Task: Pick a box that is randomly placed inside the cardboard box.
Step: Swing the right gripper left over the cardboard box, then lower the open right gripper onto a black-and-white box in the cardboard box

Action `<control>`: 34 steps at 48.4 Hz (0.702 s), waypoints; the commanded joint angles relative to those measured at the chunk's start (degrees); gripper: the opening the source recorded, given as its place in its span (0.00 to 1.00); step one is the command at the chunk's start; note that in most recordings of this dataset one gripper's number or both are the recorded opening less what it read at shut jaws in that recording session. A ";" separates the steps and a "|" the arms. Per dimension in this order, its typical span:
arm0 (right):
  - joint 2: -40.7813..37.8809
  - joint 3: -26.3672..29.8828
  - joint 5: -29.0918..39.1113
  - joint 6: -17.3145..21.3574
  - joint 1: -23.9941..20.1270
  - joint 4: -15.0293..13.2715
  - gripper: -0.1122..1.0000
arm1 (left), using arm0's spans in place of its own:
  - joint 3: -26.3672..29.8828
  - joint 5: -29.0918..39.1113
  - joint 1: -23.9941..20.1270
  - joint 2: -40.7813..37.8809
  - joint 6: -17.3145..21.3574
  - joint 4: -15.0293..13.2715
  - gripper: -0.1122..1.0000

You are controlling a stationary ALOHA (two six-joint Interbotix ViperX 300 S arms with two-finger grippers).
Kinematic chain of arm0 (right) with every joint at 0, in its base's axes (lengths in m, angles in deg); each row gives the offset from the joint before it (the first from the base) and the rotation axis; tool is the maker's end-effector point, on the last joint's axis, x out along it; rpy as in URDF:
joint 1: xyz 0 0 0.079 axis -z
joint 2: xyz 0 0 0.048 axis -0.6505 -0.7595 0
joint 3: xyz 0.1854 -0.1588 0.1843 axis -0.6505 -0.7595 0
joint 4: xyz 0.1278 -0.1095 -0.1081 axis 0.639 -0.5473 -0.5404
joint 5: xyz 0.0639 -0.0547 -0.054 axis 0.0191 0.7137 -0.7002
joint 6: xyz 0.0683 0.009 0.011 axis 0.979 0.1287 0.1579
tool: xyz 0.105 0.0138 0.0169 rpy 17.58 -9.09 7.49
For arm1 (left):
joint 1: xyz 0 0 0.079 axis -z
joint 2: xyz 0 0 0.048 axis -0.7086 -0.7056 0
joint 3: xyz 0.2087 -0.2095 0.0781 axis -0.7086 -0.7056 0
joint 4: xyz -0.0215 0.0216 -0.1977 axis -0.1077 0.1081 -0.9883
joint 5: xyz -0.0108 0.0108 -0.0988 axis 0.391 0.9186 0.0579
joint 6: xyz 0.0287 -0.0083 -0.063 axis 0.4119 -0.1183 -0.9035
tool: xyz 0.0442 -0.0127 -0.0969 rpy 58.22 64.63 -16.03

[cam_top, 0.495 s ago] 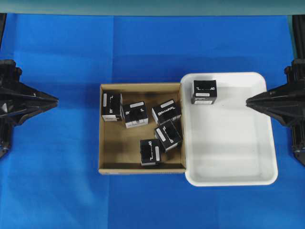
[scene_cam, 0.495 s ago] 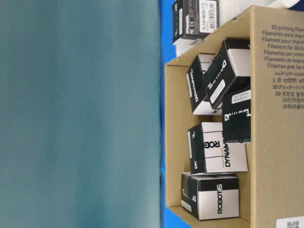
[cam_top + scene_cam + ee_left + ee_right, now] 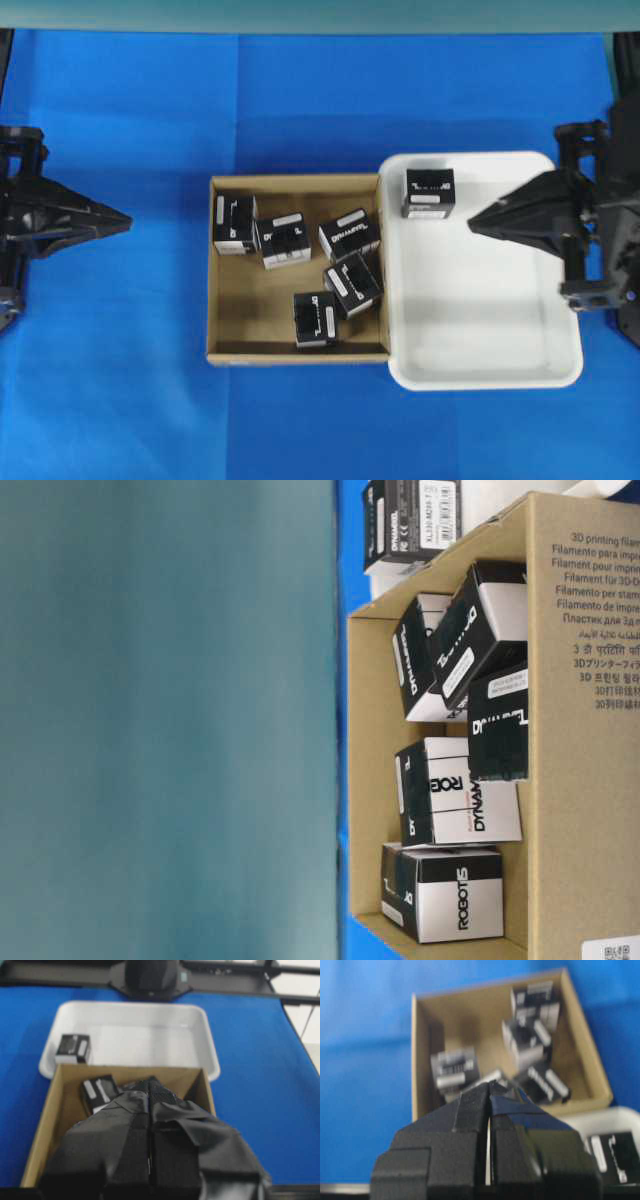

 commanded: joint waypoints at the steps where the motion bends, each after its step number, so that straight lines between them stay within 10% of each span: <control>1: -4.31 5.54 5.80 -0.44 -0.70 0.18 0.11 | 1.67 0.88 0.18 0.62 0.09 0.09 0.04; 12: -17.67 18.19 20.65 -5.89 -1.85 -1.49 0.11 | 1.85 3.08 0.09 1.76 -0.09 0.09 0.04; 34: -43.86 43.59 42.45 -37.44 -1.93 -1.23 0.11 | 2.64 4.66 0.18 1.85 -0.26 0.09 0.04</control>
